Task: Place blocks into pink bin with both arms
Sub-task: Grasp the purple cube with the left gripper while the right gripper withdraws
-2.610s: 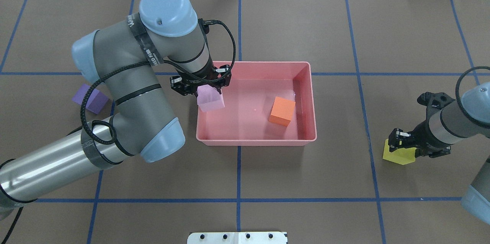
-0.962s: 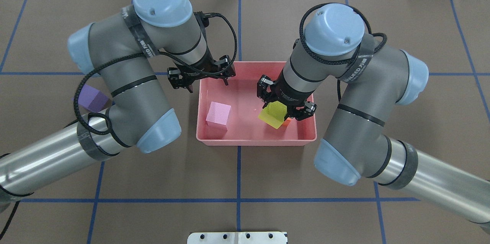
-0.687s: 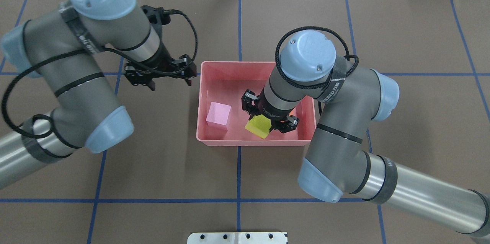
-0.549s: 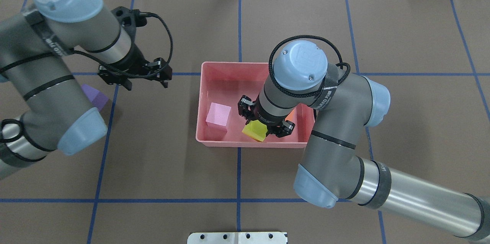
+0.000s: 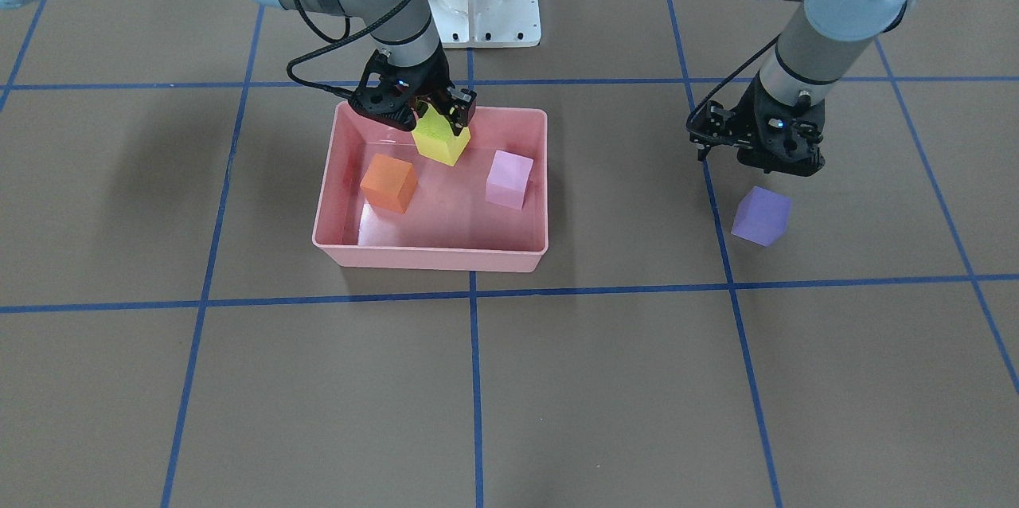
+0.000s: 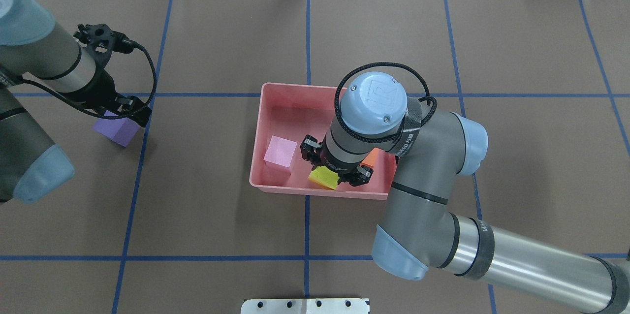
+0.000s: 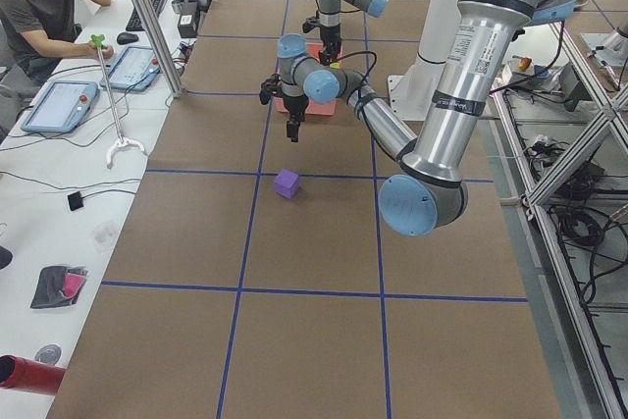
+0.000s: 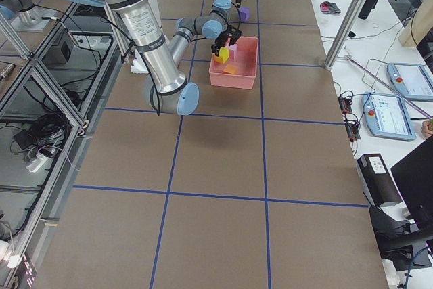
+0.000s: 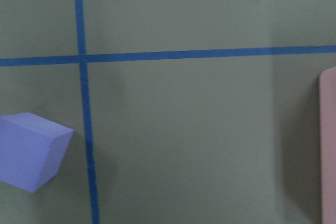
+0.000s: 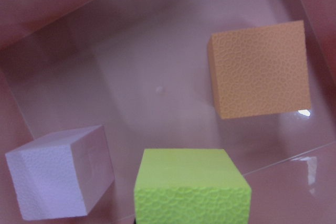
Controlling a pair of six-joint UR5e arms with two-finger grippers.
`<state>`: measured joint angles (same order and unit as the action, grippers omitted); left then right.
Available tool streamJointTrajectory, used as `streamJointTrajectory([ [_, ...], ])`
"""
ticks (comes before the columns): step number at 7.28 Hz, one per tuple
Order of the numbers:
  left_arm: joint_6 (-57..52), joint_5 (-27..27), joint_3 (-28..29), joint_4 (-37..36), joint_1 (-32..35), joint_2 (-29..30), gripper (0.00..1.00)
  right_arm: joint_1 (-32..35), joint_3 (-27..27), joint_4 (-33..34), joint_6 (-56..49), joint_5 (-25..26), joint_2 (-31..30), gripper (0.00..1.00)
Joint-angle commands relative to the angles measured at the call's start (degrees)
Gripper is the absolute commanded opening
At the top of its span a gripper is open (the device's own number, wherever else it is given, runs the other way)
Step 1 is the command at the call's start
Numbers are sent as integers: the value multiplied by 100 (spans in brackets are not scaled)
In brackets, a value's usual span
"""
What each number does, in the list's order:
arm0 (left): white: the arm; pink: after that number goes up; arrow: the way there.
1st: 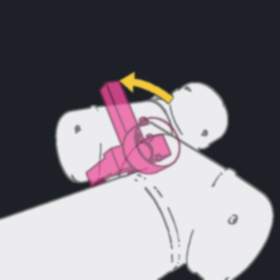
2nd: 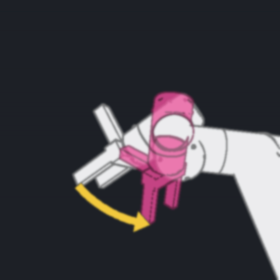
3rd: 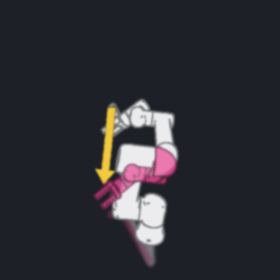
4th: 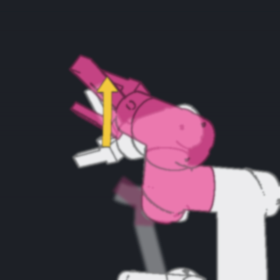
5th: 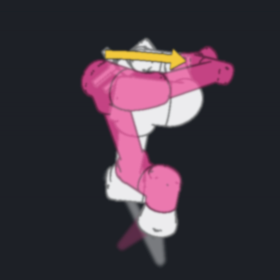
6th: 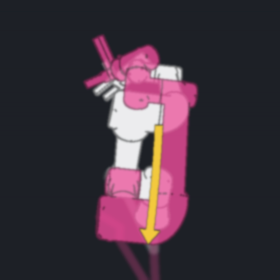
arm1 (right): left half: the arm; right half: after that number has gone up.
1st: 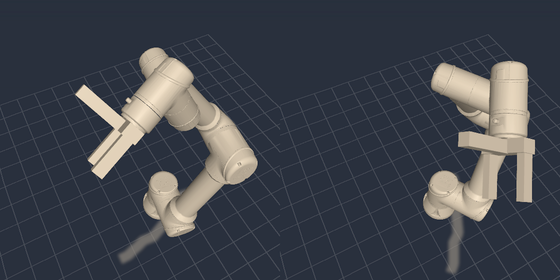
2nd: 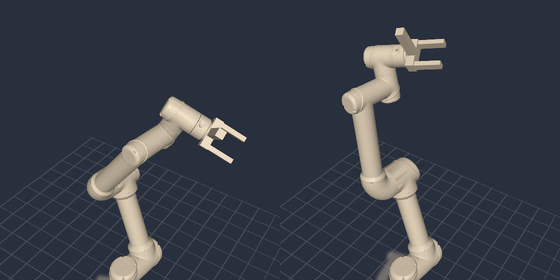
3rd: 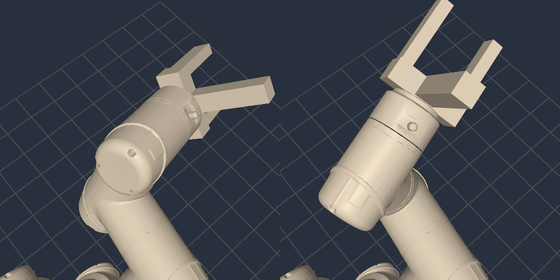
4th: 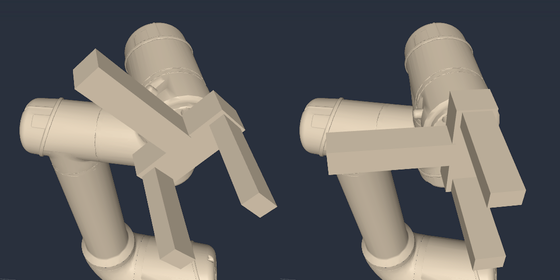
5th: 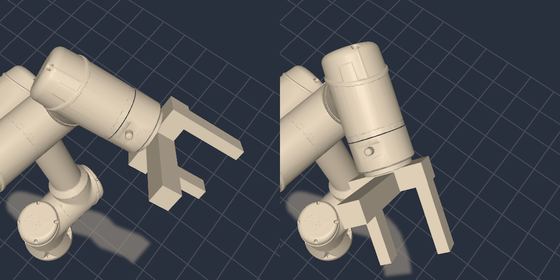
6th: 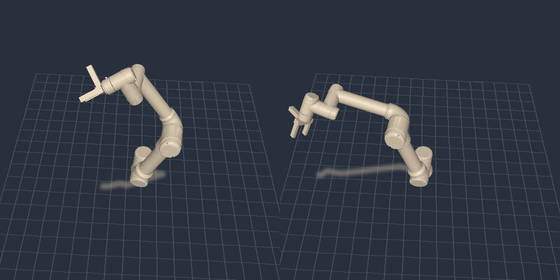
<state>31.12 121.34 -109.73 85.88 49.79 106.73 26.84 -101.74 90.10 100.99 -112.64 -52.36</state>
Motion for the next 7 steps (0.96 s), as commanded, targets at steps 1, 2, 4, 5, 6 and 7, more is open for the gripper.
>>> streamJointTrajectory([
  [1, -1201, 12, 241, 34, 232, -143, 100, 40, -117, -1, -44, 5, 6, 100],
  [2, -1204, 30, 320, 34, 233, -144, 100, 232, -214, 8, -53, -91, 6, 100],
  [4, -1213, 39, 618, 348, 242, -170, 100, 662, -486, 60, -53, -485, -46, 100],
  [5, -1248, 47, 680, 481, 242, -240, 100, 917, -539, 78, -53, -618, -73, 100],
  [6, -1483, 47, 733, 656, 259, -354, 100, 1319, -644, 78, -71, -958, -238, 100],
  [7, -1416, 56, 882, 710, 224, -338, 100, 1793, -767, 78, -401, -1388, -518, 100],
])
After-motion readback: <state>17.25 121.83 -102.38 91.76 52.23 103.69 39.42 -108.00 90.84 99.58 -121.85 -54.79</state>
